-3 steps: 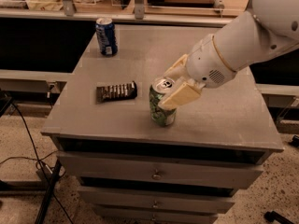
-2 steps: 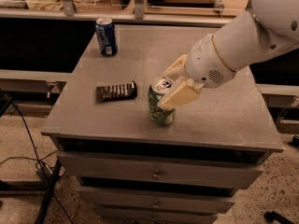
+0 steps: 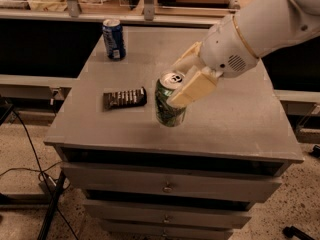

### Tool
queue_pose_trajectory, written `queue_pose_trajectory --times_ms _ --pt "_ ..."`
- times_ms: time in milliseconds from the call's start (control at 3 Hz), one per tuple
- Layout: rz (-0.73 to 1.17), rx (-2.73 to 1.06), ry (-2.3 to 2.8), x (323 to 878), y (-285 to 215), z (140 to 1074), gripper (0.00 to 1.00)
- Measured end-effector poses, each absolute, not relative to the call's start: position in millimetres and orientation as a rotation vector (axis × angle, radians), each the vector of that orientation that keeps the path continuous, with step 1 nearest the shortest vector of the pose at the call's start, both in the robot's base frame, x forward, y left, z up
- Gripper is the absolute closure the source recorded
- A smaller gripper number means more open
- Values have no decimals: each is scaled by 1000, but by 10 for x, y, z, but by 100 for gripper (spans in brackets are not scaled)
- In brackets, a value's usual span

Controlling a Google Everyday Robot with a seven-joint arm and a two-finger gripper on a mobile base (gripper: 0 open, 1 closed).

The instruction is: Pick green can

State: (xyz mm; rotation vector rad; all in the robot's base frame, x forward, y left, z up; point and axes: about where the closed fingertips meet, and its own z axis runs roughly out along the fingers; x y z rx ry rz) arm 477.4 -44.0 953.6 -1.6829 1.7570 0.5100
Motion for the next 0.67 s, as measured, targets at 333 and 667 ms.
queue_pose_trajectory --times_ms 333,667 --pt "419 -1695 1678 4732 -336 10202 100" --pt "418 -1695 1678 4731 -336 10202 100"
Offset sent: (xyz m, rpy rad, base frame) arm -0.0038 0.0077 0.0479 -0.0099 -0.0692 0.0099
